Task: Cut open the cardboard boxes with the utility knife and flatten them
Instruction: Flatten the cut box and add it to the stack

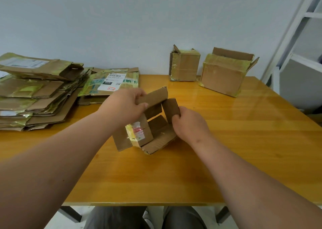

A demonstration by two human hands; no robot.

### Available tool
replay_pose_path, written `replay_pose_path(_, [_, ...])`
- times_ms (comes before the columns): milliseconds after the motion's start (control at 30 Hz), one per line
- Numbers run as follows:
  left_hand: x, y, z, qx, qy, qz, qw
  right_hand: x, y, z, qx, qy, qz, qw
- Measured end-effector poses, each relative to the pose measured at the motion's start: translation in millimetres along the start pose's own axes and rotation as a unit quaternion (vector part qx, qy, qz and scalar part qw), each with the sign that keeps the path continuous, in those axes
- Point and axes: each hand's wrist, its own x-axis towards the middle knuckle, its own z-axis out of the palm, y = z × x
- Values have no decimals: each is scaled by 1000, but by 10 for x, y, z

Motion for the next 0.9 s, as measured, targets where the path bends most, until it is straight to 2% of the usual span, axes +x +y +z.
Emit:
replay_pose_path(100, [-42, 104, 63, 152, 5, 2, 988, -37, 60, 33, 43, -9, -4, 999])
replay_pose_path(167, [-40, 149, 59, 214, 19, -7, 977, -47, 83, 51, 83, -6, 2, 997])
replay_pose_path(267, [-8, 111, 14, 261, 19, -23, 965, -66, 110, 73, 122, 3, 3, 993])
replay_pose_path(333, [15, 58, -31, 255, 7, -41, 966, -84, 106, 81, 136, 1, -5, 991])
replay_pose_path(367, [21, 36, -60, 229, -8, -52, 972, -92, 102, 85, 140, 0, -10, 990])
replay_pose_path(433, [26, 12, -128, 109, -64, -70, 990, -108, 104, 86, 150, -1, -12, 989])
replay_pose_path(533, [21, -38, -213, -88, -118, -56, 988, -143, 102, 66, 204, -3, 11, 979])
replay_pose_path(633, [26, -107, -269, -186, -109, -26, 976, -150, 77, -10, 233, 47, 6, 971])
replay_pose_path(767, [69, -232, -284, -269, -60, -2, 961, -161, -28, -191, 199, 115, -36, 972])
replay_pose_path(833, [75, -303, -252, -322, -32, -2, 946, -190, -65, -254, 166, 135, -75, 974])
replay_pose_path(900, [41, -381, -192, -359, -5, -29, 933, -212, -81, -259, 89, 124, -118, 981])
